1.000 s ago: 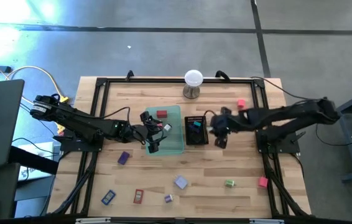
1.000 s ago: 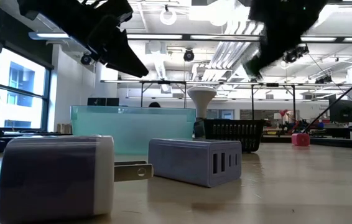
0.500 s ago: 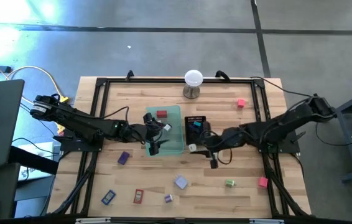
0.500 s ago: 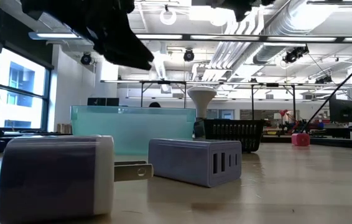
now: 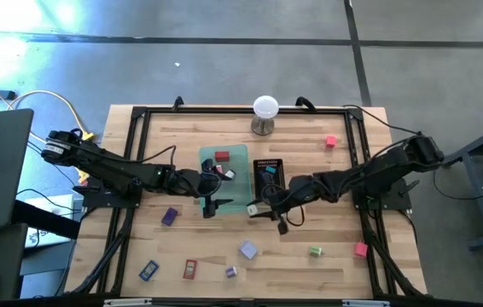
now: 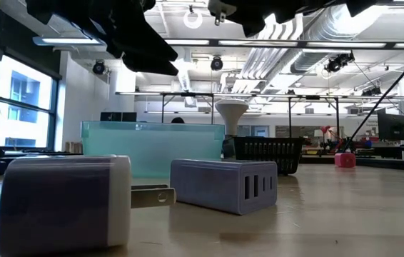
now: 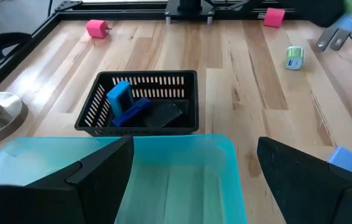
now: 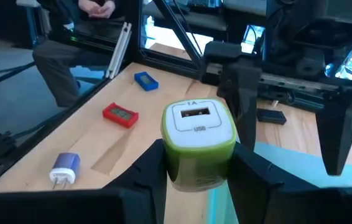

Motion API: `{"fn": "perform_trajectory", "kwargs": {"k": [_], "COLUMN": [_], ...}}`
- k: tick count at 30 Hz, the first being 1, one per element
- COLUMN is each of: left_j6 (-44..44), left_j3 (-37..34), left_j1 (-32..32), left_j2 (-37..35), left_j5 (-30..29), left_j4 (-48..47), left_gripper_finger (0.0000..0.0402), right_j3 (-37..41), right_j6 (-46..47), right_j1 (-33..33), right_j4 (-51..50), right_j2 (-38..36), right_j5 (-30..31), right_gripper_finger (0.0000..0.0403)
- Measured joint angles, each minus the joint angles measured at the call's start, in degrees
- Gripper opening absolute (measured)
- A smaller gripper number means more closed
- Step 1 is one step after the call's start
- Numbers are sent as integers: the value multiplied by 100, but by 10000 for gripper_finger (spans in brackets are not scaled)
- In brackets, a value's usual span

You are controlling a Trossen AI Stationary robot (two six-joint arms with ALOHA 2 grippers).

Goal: Pick & Place Office items
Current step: Put the green charger adapter into the blue bin

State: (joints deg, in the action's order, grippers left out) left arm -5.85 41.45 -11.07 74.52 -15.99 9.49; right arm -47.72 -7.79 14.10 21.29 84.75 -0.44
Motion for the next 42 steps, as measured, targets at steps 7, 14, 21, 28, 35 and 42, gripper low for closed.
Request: {"fn": "perform_trajectory", "kwargs": {"k": [7,14,21,28,35,42], "left_j6": [111,136,144,144,144,142], "left_j3": [0,0,0,0,0,0], "left_j1": [48,46,46,46,46,46], "left_j2": [0,0,0,0,0,0], "left_j5": [-3,-7,-7,-14,-18,-17], "left_j4": [-2,-2,-2,-4,-4,-4], "left_gripper_finger": [330,330,330,330,330,330], "right_j3": [0,-2,-2,-2,-4,-7], "right_j6": [-7,-7,13,28,37,68], "right_j1": [-1,-1,-1,-1,-1,-1], "right_j4": [-2,-48,-50,-51,-52,-52], "right_j2": [0,0,0,0,0,0], "right_j5": [0,0,37,26,-75,-112], "right_gripper_finger": [117,117,117,117,117,117]}}
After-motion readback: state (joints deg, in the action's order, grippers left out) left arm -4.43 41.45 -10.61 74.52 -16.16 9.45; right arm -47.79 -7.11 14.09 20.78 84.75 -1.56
